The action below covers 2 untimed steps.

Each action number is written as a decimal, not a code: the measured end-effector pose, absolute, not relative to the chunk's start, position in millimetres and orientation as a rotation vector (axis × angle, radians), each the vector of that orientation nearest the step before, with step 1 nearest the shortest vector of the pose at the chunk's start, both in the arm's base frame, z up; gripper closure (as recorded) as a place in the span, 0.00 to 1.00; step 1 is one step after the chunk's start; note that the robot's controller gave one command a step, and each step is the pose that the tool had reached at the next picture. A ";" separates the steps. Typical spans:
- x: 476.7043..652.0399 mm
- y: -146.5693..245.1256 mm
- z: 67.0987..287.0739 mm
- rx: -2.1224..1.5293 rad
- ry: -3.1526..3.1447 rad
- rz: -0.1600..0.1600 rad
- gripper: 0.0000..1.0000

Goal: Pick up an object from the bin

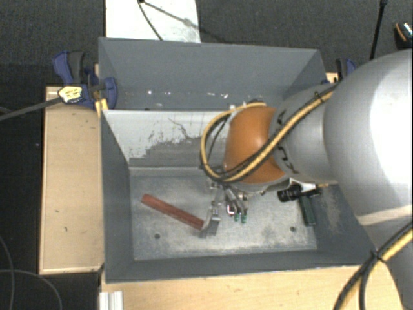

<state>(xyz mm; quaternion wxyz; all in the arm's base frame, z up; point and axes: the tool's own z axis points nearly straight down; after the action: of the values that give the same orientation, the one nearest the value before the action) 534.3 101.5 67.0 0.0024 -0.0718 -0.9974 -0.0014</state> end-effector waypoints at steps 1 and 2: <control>563.4 53.7 70.8 0.169 -3.143 0.001 0.00; 528.6 120.2 130.1 -0.424 -3.119 -0.009 0.00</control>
Offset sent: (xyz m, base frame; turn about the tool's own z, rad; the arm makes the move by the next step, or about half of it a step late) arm 0.0277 -0.0463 0.0030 -0.2536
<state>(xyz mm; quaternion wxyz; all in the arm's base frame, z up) 528.6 120.2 130.1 -0.0032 -0.1347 -0.9909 -0.0028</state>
